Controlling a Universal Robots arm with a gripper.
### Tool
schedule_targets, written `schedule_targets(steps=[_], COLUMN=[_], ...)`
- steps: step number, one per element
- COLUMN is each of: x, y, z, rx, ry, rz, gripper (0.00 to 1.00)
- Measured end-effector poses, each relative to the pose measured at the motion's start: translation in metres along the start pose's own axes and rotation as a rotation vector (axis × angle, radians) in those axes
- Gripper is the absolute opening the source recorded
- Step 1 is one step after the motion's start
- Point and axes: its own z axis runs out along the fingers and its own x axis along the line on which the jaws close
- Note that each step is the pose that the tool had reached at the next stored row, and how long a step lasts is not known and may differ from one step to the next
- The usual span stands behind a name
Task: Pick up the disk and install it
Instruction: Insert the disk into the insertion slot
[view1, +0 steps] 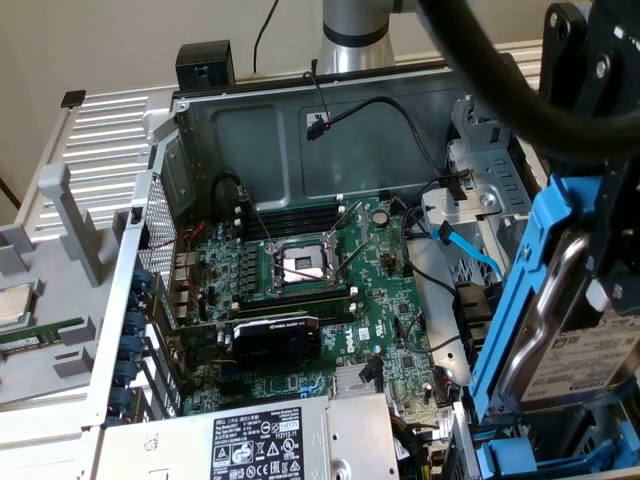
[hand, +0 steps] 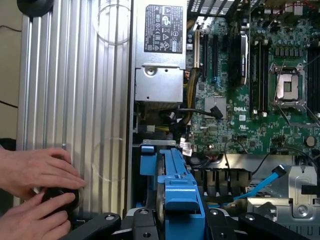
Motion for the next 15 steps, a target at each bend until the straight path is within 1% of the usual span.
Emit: schedule_targets(steps=[7,15], x=[0.0,-0.0002], y=[0.0,-0.0001], z=[0.0013,0.0028], rx=[0.0012,0.0017], ry=[-0.0004,-0.0007], rz=[0.015,0.016], gripper=[0.37,0.37])
